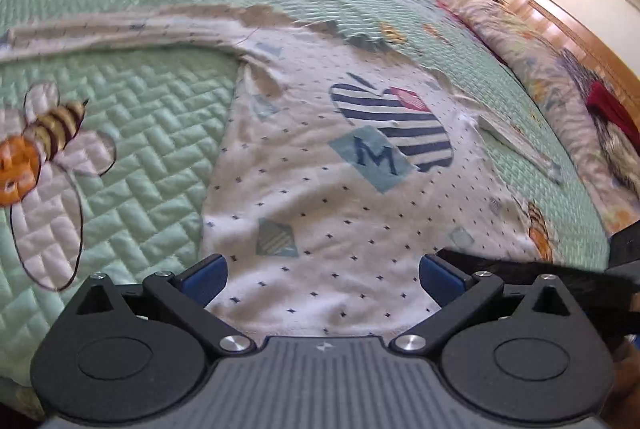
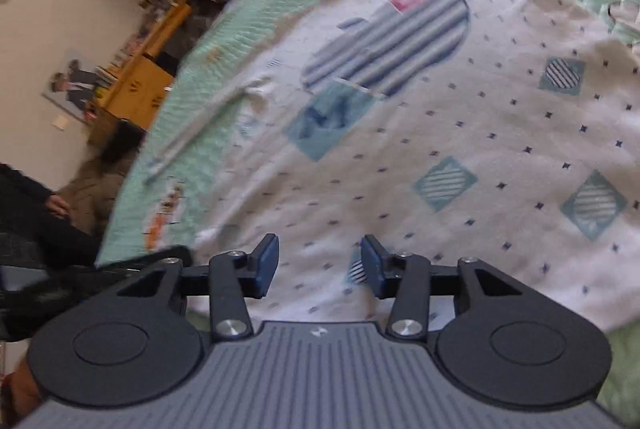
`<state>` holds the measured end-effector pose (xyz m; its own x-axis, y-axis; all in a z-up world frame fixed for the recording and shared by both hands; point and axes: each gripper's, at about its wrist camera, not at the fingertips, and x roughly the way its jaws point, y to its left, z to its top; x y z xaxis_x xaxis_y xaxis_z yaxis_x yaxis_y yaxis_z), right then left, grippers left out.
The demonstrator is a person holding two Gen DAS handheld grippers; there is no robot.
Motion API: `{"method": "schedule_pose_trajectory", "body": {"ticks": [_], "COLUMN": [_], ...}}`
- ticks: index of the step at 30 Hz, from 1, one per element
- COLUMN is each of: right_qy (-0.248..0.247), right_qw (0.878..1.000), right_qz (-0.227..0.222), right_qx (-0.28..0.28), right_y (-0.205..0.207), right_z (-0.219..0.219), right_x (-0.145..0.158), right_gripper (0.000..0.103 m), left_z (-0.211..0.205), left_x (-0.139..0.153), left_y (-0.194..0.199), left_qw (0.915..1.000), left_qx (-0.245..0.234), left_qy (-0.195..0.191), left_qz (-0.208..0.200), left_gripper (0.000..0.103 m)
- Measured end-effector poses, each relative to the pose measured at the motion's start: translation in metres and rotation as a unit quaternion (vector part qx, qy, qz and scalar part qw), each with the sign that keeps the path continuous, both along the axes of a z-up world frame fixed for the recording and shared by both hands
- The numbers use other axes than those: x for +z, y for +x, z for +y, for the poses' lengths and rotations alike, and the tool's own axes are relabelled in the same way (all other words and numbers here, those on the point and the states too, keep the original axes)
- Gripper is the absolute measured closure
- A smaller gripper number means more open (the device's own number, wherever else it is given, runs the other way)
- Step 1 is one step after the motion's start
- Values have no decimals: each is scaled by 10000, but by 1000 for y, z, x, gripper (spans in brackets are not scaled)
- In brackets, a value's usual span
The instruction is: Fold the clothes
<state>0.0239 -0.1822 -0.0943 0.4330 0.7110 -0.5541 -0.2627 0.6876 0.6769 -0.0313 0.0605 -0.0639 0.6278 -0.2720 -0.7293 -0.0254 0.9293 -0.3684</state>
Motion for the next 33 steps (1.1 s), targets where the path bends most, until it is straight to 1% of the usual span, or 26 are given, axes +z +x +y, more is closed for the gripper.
{"method": "schedule_pose_trajectory", "body": {"ticks": [1,2,3,4,5,6,7,10,11,12,13,15,16,17,18,19,20,22,23,25,26,29,30,31,32,33], "right_qy": [154,301,268,207,145,266,299,124,171,285,443,771,929,1052,1149,1228,1276,1287,1281,1302,1291,1196,1207,1208,1159,1103], "right_qw": [9999,9995,9993,9985,9967,9947,9942,9967,9968,9965,9957,9932,9919,9908,9900,9895,9894,9898,9901,9904,9909,9922,9915,9902,9886,9878], "right_qz": [-49,-86,38,278,530,635,678,303,239,207,200,191,178,137,70,-7,-62,-93,-98,-168,-216,-335,-376,-463,-561,-557], "right_qx": [-50,-107,-255,-427,-601,-760,-778,-749,-746,-762,-791,-852,-848,-838,-813,-756,-694,-610,-559,-440,-313,116,303,533,778,949], "right_y": [-3,-5,-4,-3,-2,-7,-12,-30,-34,-34,-35,-35,-36,-39,-40,-40,-40,-38,-34,-24,-15,17,30,46,63,82], "right_z": [-6,-12,-16,-22,-29,-37,-42,-45,-46,-44,-43,-43,-42,-43,-42,-39,-37,-34,-32,-27,-21,7,20,37,58,79], "right_x": [-1,-3,-10,-21,-33,-36,-34,-15,-11,-10,-10,-9,-8,-5,-3,0,2,8,9,11,12,19,23,30,36,41], "right_gripper": [53,49,47,49,68,71,71,58,54,54,54,54,53,52,49,47,43,41,41,40,40,39,38,38,39,41], "left_z": [-5,-10,-14,-16,-17,-15,-14,9,23,43,65,109,132,154,177,198,215,248,263,281,285,291,291,291,290,288], "left_x": [0,-2,-9,-19,-24,-28,-27,-10,-3,2,7,11,10,8,6,5,3,1,-2,-10,-13,-20,-22,-22,-22,-20], "left_y": [1,2,5,7,5,0,-7,-23,-30,-35,-40,-48,-50,-52,-54,-55,-53,-48,-45,-36,-30,-15,-13,-12,-9,-4], "left_qw": [9999,9996,9993,9985,9983,9985,9984,9996,9994,9972,9922,9750,9639,9507,9353,9230,9139,8950,8868,8800,8804,8868,8847,8795,8765,8746], "left_qx": [-109,-255,-377,-473,-489,-458,-506,-271,-78,256,638,1412,1809,2202,2590,2878,3119,3611,3819,4048,4045,3862,3792,3715,3592,3443], "left_qy": [23,-13,-63,-102,-77,-14,34,-109,-293,-569,-856,-1366,-1557,-1745,-1929,-2039,-2052,-2010,-1998,-2020,-2050,-2165,-2333,-2575,-2769,-2935], "left_qz": [-50,-74,47,244,303,283,250,6,-187,-422,-647,-1041,-1179,-1315,-1447,-1539,-1593,-1680,-1666,-1449,-1390,-1323,-1382,-1488,-1611,-1743], "left_gripper": [1,1,1,1,6,7,6,7,6,6,5,2,1,1,1,1,2,2,2,2,2,2,2,2,2,2]}}
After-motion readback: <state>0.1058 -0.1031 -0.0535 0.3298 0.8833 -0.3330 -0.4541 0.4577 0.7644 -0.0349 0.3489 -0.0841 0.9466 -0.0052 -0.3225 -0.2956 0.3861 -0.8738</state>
